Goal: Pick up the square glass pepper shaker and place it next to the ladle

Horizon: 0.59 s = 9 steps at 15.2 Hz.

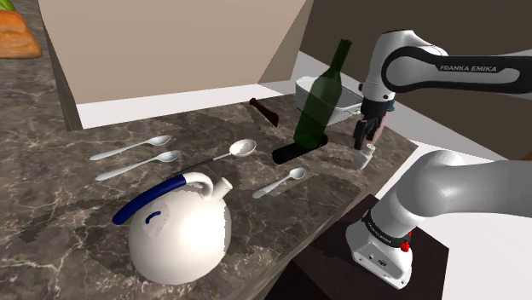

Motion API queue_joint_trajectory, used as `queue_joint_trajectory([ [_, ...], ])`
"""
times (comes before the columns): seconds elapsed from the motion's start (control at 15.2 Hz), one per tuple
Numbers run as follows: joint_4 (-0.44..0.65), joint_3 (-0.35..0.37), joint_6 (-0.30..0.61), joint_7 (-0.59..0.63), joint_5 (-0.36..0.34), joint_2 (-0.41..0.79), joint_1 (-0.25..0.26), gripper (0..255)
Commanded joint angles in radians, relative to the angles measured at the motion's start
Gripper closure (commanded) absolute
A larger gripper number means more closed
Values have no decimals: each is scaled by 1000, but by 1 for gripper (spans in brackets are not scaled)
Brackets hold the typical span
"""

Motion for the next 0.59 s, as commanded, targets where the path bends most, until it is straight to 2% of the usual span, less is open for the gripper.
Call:
queue_joint_trajectory([
  [0.0, -32, -15, 27, -9, -17, -2, -11, 0],
  [0.33, -106, -35, 98, -8, -43, -5, -27, 0],
  [0.53, -106, -35, 98, -8, -43, -5, -27, 0],
])
